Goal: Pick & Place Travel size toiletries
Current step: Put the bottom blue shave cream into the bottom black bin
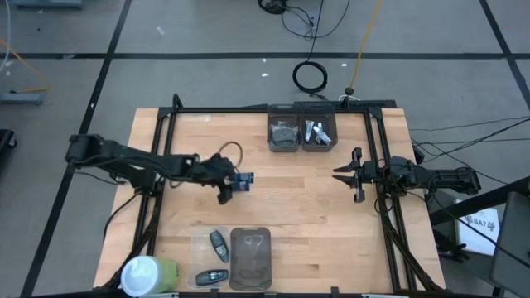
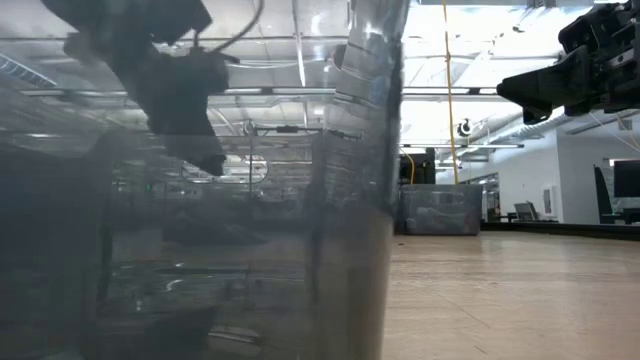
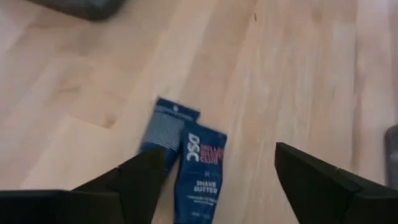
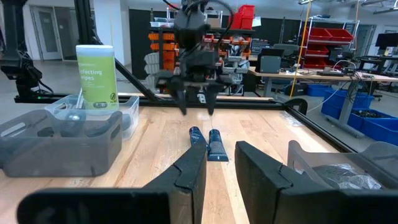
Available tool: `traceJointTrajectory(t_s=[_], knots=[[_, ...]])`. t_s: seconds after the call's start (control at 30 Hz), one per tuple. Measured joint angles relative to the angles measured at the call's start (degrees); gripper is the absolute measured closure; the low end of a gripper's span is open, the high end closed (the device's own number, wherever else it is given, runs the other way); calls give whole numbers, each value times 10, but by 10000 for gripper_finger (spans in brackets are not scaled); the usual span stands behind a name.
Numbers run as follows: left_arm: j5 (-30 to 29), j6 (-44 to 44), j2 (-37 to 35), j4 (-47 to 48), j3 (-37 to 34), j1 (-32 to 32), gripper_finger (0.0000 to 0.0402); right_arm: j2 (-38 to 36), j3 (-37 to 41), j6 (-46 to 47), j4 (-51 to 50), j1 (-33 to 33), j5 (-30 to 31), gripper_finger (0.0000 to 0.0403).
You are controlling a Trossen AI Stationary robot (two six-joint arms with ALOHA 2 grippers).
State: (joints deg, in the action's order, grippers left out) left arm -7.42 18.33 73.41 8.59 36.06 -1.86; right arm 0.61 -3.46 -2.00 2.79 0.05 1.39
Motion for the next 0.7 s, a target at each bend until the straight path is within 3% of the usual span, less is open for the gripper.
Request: traceJointTrajectory(t_s=[0.13,0.37,0.7], knots=[[0,-14,54,18,11,-14,85,0,0,0,0,0,0,328],[-1,-13,127,36,11,-20,82,0,0,0,0,0,0,328],[-14,-15,177,7,14,-20,82,0,0,0,0,0,0,328]])
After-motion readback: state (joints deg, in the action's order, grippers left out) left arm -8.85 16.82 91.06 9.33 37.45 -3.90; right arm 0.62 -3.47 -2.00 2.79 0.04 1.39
